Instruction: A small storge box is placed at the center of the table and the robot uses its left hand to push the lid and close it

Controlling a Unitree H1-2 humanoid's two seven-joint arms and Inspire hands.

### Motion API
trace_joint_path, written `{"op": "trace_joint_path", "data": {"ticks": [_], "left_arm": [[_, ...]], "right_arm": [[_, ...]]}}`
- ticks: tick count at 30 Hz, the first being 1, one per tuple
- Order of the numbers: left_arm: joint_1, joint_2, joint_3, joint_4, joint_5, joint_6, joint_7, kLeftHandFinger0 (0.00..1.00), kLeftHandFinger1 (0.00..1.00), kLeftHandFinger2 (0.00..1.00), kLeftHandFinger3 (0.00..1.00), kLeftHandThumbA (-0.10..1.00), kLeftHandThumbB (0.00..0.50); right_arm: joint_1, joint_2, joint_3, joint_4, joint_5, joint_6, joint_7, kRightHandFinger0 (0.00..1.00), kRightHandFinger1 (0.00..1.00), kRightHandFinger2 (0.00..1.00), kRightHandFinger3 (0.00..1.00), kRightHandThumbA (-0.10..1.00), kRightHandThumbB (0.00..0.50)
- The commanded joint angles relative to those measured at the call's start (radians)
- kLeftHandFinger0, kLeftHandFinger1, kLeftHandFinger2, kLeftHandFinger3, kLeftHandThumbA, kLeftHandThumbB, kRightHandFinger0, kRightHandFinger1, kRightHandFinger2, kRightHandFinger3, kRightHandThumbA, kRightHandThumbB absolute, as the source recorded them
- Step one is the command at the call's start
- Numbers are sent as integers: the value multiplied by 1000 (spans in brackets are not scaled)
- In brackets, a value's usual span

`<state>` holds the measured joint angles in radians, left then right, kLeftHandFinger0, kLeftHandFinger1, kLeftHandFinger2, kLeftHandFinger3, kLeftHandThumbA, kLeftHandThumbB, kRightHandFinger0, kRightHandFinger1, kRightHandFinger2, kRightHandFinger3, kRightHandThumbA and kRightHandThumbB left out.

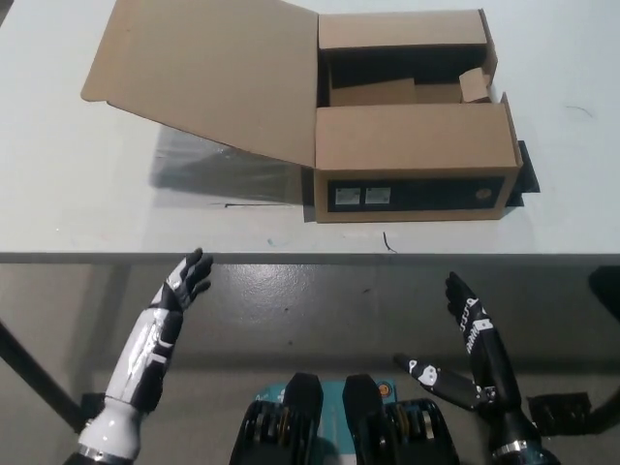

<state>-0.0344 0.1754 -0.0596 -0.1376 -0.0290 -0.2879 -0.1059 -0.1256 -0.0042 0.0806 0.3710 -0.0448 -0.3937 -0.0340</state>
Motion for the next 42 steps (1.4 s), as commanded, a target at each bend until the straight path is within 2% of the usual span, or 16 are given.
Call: {"op": "trace_joint_path", "data": {"ticks": [1,4,6,10,12,15,19,25,35,42], "left_arm": [[-37,27,17,-109,-215,86,-61,1000,1000,1000,1000,1000,222],[-70,22,45,-127,-367,208,-63,1000,1000,1000,1000,1000,304],[-100,18,66,-112,-465,265,-68,1000,1000,1000,1000,1000,313],[-172,11,120,-44,-748,390,-128,1000,1000,1000,1000,1000,322],[-207,-13,160,20,-868,445,-143,1000,1000,1000,1000,1000,356],[-236,-44,207,85,-987,502,-155,1000,1000,1000,1000,1000,366],[-257,-63,250,154,-1040,560,-151,1000,1000,1000,1000,1000,370],[-282,-59,287,230,-1039,580,-201,1000,1000,1000,1000,1000,370],[-342,-70,341,302,-1026,621,-195,1000,1000,1000,1000,1000,372],[-410,-65,368,358,-999,638,-201,1000,1000,1000,1000,1000,384]], "right_arm": [[-19,4,4,-4,-3,-76,-16,1000,1000,1000,1000,1000,393],[-14,5,4,-6,0,-76,-15,1000,1000,1000,1000,1000,391],[-10,6,4,-8,1,-76,-15,1000,1000,1000,1000,1000,394],[-11,6,5,-8,-2,-76,-17,1000,1000,1000,1000,1000,396],[-13,7,3,-6,2,-76,-14,1000,1000,1000,1000,1000,396],[-15,7,2,-3,3,-76,-14,1000,1000,1000,1000,1000,401],[-16,5,2,-6,-2,-76,-19,1000,1000,1000,1000,1000,398],[-17,6,3,-4,-9,-76,-27,1000,1000,1000,1000,1000,411],[-14,8,1,-1,-5,-76,-27,1000,1000,1000,1000,1000,420],[-18,5,6,1,-12,-76,-33,1000,1000,1000,1000,1000,406]]}}
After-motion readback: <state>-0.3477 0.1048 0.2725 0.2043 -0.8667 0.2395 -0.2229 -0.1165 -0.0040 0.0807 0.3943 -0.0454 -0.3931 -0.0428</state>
